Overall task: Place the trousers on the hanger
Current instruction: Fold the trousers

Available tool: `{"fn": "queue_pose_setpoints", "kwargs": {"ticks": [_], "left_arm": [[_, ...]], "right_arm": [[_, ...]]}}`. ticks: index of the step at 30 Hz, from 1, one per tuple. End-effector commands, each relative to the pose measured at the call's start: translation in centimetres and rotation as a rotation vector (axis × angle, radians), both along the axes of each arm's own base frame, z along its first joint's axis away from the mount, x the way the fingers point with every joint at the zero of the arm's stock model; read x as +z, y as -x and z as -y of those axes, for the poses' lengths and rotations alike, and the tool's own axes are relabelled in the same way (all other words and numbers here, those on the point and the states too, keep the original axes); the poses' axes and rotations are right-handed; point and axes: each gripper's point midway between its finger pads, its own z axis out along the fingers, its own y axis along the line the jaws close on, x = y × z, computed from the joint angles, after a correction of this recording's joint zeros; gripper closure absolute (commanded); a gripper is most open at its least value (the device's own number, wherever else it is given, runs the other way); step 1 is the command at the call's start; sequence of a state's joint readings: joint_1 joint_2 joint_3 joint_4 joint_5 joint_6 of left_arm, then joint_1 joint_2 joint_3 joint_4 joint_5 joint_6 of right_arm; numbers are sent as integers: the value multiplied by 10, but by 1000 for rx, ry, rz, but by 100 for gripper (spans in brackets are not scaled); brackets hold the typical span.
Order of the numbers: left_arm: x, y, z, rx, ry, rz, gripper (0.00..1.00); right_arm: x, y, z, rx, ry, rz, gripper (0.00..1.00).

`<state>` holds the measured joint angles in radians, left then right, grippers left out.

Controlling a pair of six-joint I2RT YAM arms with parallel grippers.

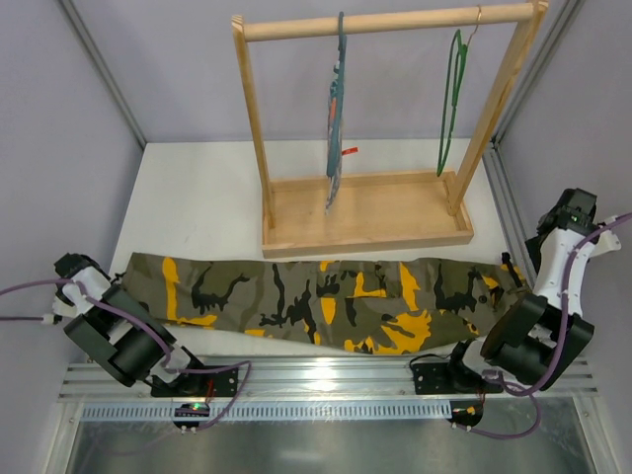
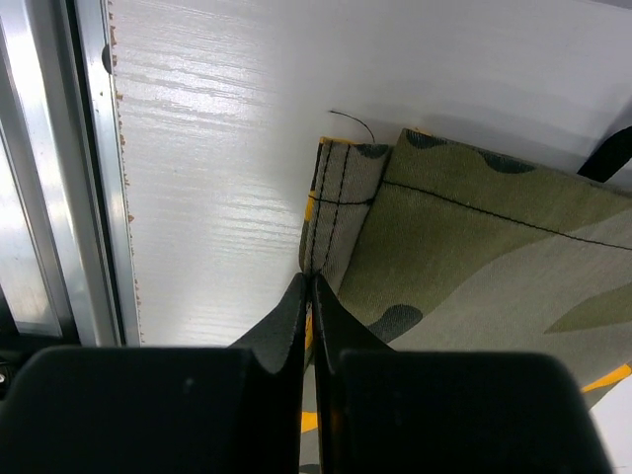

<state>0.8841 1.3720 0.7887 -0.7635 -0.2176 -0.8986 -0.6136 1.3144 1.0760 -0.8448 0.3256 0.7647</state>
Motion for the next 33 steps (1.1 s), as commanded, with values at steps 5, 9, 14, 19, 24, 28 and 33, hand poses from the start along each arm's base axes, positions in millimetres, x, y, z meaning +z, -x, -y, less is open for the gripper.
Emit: {"fn": "queue_pose_setpoints", "kwargs": {"ticks": [5, 9, 14, 19, 24, 28, 33], "left_arm": [[8, -8, -28, 7, -108, 26, 99], [6, -9, -28, 9, -104, 29, 99], [1, -7, -25, 16, -96, 25, 99], [1, -6, -26, 21, -99, 25, 99], [6, -5, -29, 24, -116, 18, 100], [8, -4, -29, 26, -120, 13, 99], [10, -2, -31, 26, -129, 0, 99]], "right_arm": [[-3, -31, -22, 115, -76, 91, 55], [-41, -38, -26, 131, -152, -51, 53], [-74, -64, -37, 199, -214, -132, 52], [-92, -76, -46, 226, -197, -171, 52], [-109, -64, -40, 196, -173, -242, 58], [-101, -58, -31, 169, -114, -254, 63], [-69, -50, -10, 114, 19, -266, 83]]}}
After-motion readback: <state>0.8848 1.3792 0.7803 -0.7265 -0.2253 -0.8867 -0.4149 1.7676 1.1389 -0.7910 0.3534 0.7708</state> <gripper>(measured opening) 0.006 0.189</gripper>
